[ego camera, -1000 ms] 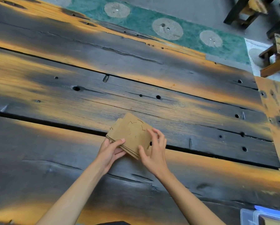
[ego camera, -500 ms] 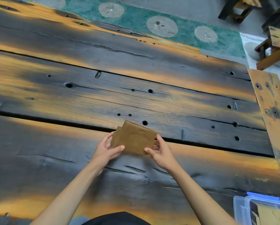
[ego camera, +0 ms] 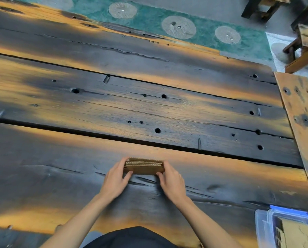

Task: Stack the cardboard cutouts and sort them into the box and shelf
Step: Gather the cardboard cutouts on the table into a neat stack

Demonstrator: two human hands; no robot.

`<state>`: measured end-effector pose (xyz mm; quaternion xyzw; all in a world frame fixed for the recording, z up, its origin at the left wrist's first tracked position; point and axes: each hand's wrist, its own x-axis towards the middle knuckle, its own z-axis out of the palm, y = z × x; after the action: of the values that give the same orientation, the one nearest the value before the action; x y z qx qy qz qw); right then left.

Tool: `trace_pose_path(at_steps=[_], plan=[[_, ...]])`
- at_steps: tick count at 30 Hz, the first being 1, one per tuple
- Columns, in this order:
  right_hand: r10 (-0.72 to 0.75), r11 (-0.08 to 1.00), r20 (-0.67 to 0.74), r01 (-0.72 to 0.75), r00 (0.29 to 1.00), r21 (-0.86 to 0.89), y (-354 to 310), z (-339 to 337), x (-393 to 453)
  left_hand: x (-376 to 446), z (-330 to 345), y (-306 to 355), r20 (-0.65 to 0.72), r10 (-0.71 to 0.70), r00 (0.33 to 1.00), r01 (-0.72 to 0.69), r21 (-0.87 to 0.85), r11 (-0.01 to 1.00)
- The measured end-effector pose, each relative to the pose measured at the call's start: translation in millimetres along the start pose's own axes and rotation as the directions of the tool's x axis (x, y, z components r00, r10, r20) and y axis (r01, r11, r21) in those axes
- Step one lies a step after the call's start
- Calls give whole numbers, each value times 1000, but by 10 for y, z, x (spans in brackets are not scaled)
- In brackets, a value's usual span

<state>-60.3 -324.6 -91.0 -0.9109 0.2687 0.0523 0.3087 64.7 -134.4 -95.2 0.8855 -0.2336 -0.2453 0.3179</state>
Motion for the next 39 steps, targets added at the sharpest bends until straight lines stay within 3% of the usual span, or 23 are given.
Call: trace_pose_path(at_steps=[14,31,39], plan=[[43,992,-19,-45,999,-121,-100,82,-81,-130,128,155,-5,-70,998,70,175,982],[-3,997,6,3,1000,-71,52,55,-184,-218,120,45,-87,56,995,-48,88,995],[-26,995,18,24,999,99,118,36,-121,-136,11,53,-34,-34,999,35,17,999]])
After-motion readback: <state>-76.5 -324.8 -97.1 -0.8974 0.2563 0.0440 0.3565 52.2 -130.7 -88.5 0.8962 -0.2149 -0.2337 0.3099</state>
